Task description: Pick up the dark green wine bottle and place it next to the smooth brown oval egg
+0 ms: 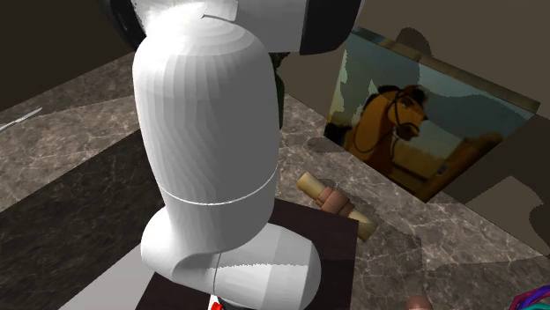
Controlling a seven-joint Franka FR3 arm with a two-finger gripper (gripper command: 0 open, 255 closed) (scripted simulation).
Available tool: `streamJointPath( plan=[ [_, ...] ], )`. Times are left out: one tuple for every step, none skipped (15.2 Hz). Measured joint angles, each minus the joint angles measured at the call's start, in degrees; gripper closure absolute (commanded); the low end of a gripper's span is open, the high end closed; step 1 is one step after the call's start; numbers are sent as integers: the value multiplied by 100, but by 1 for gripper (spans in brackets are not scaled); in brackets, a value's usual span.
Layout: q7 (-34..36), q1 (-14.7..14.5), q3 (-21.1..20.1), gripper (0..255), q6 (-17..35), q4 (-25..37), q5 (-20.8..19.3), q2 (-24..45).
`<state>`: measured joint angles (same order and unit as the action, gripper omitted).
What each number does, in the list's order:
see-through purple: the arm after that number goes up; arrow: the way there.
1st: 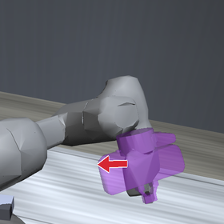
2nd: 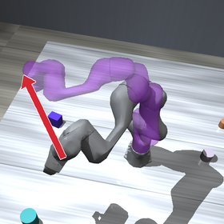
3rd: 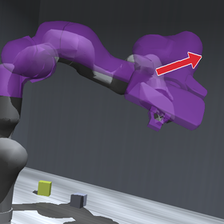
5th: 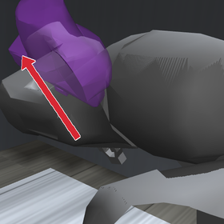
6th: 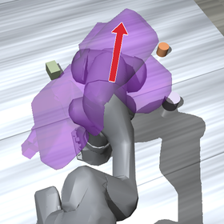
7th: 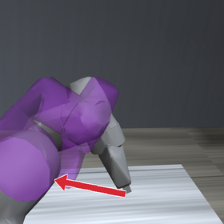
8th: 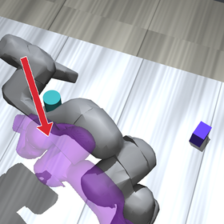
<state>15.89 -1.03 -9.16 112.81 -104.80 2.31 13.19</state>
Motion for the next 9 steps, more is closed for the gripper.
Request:
streamJointPath(
  plan=[
    [9, -3, -3, 255, -81, 67, 1, -14],
    [15, -4, -6, 255, -153, 100, 6, -54],
    [18, -4, -7, 255, -228, 167, 7, -62],
    [17, -1, -8, 255, -307, 199, 14, -110],
    [22, -2, -8, 255, -393, 285, 12, -111],
    [23, 0, -9, 255, -451, 310, 16, -144],
    [19, 4, -7, 255, -522, 366, 18, -159],
    [34, -2, -12, 255, -587, 421, 19, -169],
    [32, 0, -11, 255, -654, 466, 21, -191]
  ],
)
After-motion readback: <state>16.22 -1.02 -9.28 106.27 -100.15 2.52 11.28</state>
